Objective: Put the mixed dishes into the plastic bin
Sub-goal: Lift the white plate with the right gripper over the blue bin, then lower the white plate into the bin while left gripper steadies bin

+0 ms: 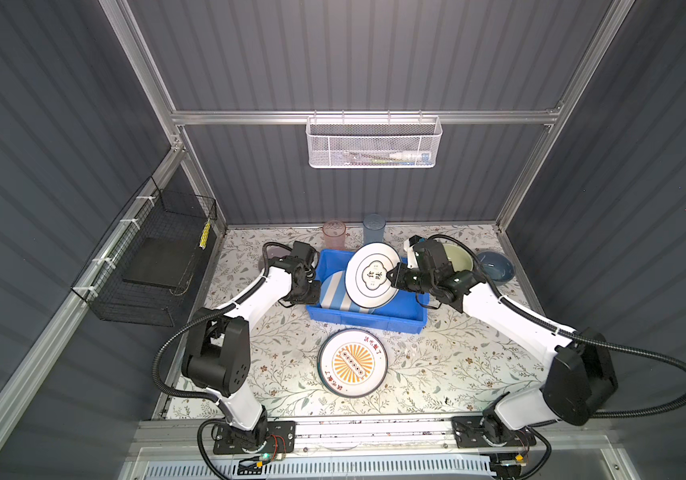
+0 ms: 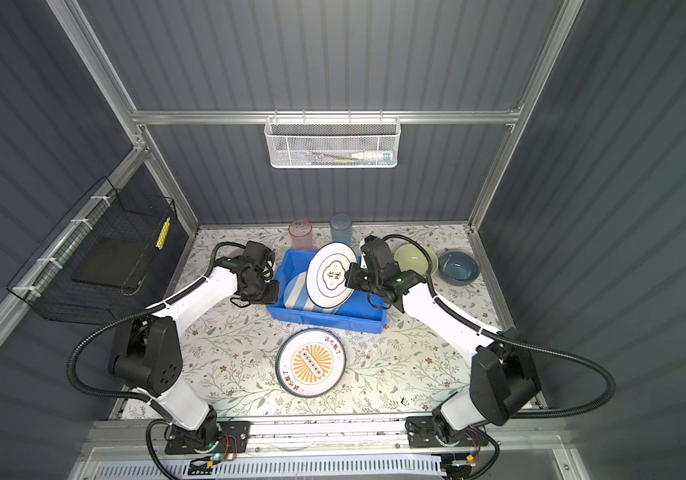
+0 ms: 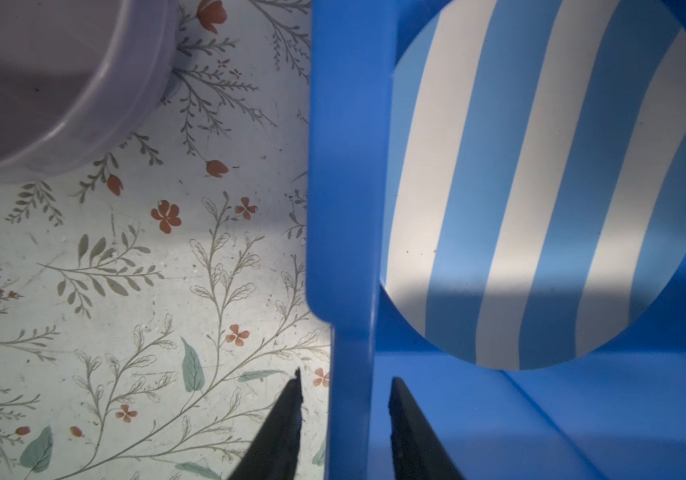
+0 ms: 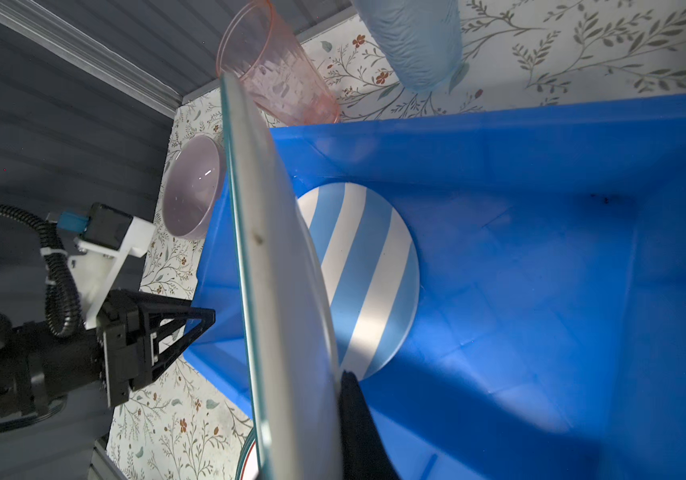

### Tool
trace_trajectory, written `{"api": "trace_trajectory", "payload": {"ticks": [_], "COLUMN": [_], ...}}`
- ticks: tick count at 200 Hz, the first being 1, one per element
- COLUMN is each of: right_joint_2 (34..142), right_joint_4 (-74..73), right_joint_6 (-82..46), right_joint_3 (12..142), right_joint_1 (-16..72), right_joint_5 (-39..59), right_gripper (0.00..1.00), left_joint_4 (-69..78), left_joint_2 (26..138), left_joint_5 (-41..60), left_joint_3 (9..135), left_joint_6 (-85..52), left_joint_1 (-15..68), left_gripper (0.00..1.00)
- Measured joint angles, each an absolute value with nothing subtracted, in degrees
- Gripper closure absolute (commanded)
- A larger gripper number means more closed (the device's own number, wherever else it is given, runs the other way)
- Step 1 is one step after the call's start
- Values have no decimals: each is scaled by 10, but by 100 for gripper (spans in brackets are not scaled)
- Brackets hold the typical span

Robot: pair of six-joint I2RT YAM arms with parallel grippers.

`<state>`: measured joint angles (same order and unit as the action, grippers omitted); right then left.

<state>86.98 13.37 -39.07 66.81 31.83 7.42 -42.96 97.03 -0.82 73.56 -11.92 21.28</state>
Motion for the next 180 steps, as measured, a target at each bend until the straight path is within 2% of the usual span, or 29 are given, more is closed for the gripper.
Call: {"api": "trace_trajectory", "payload": {"ticks": [61, 180], "right_joint_2": [978, 1076], "right_joint_4": [82, 8], "right_joint_6": [-423, -465], "right_joint_3": [688, 689], "right_joint_1": [316, 319], "right_joint_5": [117, 175], "right_gripper": [87, 82], "left_joint_4": [-419, -403], "left_joint_2": [971, 977], "left_joint_5": [13, 46], "left_joint_3": [736, 734], "left_joint_6": [-120, -126], "left_joint_1": [213, 209], "left_gripper": [69, 72]}}
